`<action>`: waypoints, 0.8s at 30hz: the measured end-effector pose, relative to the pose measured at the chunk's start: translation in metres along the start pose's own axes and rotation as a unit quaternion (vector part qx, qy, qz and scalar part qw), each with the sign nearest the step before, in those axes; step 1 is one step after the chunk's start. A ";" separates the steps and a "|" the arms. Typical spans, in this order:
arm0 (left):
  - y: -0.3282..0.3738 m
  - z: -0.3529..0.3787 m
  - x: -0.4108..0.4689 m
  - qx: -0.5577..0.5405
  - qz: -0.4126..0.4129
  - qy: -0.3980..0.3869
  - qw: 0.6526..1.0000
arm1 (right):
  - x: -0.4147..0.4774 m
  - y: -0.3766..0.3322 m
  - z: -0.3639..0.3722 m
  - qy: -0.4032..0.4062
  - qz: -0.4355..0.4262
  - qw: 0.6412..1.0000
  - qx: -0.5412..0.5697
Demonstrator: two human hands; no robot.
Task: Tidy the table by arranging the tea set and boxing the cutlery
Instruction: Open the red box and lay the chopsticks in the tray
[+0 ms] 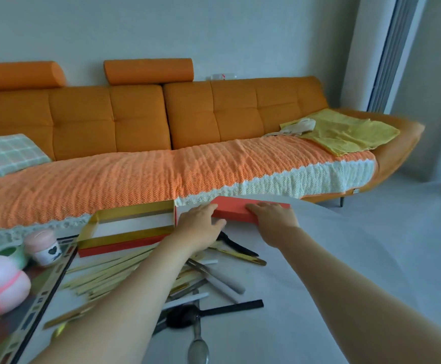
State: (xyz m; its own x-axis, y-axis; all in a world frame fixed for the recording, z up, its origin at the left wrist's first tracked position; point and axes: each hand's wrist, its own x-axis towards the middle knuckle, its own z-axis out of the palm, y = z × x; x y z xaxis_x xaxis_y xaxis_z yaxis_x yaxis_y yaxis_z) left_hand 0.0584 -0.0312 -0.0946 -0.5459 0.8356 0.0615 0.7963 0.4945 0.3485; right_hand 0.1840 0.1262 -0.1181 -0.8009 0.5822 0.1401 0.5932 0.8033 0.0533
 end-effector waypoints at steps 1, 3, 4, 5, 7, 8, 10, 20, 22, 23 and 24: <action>0.001 0.002 0.001 -0.001 -0.007 -0.005 1.000 | 0.000 0.001 0.002 -0.017 -0.005 1.000 0.008; 0.000 0.005 0.003 0.021 -0.014 -0.011 1.000 | 0.001 0.002 0.002 -0.047 -0.009 0.999 0.018; -0.001 0.005 0.003 0.033 -0.015 -0.014 0.999 | 0.001 0.001 0.002 -0.058 -0.008 0.998 0.021; -0.003 0.005 0.002 0.038 -0.016 -0.018 0.999 | 0.000 0.000 0.000 -0.066 -0.006 0.997 0.025; -0.008 0.001 0.000 0.029 -0.011 -0.024 0.999 | 0.000 -0.003 -0.002 -0.078 0.001 0.996 0.041; -0.011 -0.002 -0.001 0.022 -0.007 -0.020 1.000 | 0.000 -0.006 -0.004 -0.086 0.003 0.995 0.049; -0.021 -0.011 -0.007 0.011 0.002 0.008 1.000 | 0.000 -0.015 -0.009 -0.101 0.006 0.993 0.065; -0.127 -0.037 -0.057 0.044 -0.104 0.120 0.986 | 0.008 -0.132 -0.041 -0.065 -0.165 0.966 0.191; -0.140 -0.041 -0.070 0.054 -0.121 0.120 0.984 | 0.007 -0.157 -0.041 -0.082 -0.194 0.961 0.177; -0.144 -0.042 -0.075 0.069 -0.124 0.118 0.983 | 0.006 -0.167 -0.039 -0.089 -0.201 0.961 0.168; -0.146 -0.044 -0.080 0.080 -0.121 0.111 0.983 | 0.006 -0.175 -0.038 -0.095 -0.203 0.962 0.155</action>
State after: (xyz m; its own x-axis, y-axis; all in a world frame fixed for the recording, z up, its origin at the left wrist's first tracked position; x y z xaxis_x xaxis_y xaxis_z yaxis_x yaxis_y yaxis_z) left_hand -0.0257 -0.1803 -0.1094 -0.7536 0.6247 0.2046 0.6573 0.7187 0.2268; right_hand 0.0785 -0.0160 -0.0891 -0.9796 0.2004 -0.0142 0.1980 0.9513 -0.2364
